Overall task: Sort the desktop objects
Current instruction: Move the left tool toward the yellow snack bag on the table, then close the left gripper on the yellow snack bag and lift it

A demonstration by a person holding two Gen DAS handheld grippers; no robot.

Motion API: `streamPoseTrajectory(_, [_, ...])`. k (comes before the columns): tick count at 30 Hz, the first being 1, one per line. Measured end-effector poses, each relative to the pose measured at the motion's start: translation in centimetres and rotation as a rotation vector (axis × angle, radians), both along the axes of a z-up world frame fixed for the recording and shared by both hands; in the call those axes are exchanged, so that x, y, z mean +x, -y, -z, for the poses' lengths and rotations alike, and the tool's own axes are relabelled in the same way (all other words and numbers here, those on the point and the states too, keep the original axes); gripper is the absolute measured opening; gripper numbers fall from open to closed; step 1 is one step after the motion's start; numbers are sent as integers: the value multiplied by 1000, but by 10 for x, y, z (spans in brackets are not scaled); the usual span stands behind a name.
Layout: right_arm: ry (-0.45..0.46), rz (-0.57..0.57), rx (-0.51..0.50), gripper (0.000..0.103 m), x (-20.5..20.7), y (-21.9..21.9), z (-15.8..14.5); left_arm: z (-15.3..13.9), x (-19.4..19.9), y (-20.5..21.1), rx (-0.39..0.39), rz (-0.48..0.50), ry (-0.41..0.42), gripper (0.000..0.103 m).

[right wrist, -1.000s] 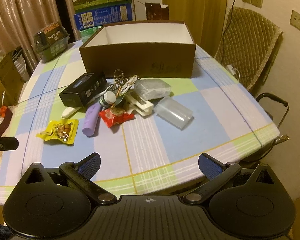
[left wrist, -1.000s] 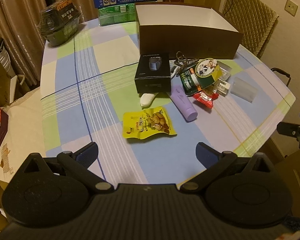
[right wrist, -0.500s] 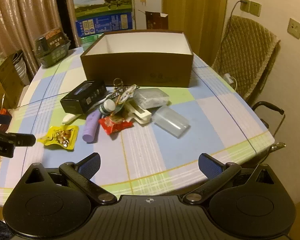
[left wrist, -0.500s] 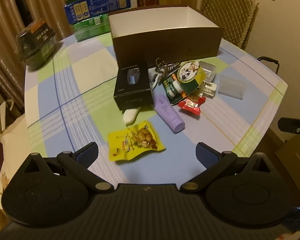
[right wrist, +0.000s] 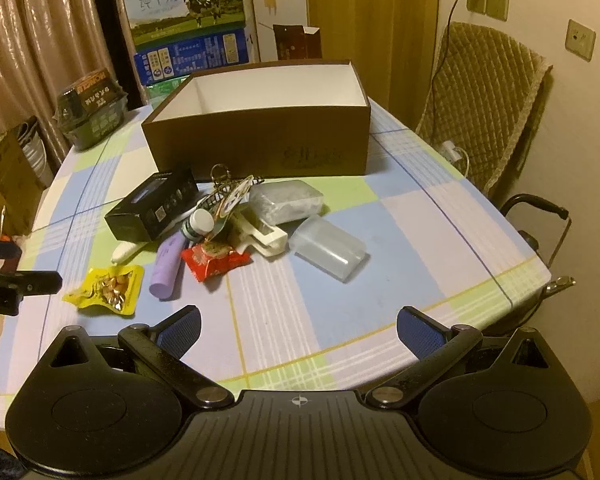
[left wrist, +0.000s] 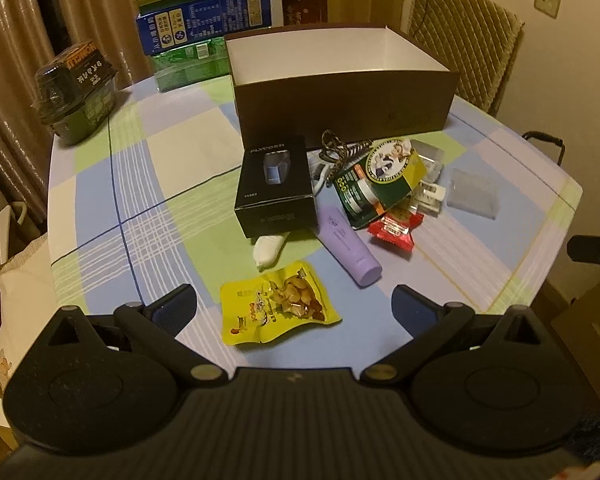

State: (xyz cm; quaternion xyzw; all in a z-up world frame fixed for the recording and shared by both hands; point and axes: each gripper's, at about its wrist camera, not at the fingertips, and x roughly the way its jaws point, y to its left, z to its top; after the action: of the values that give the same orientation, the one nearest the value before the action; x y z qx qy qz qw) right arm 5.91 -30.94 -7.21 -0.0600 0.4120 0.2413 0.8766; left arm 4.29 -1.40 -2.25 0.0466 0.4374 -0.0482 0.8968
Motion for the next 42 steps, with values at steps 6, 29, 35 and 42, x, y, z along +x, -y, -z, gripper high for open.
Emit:
streamPoseTrajectory(6, [-18, -18, -7, 101, 14, -7, 6, 5, 1, -2, -26, -2, 1, 102])
streamPoseTrajectory(29, [-115, 10, -28, 101, 50, -6, 33, 88, -2, 3, 434, 282, 70, 88])
streamPoseTrajectory(35, [-125, 17, -33, 101, 57, -5, 34, 110, 4, 12, 543, 348, 83, 76])
streamPoseTrajectory(42, [-127, 27, -41, 101, 66, -4, 34, 125, 23, 11, 528, 373, 62, 52])
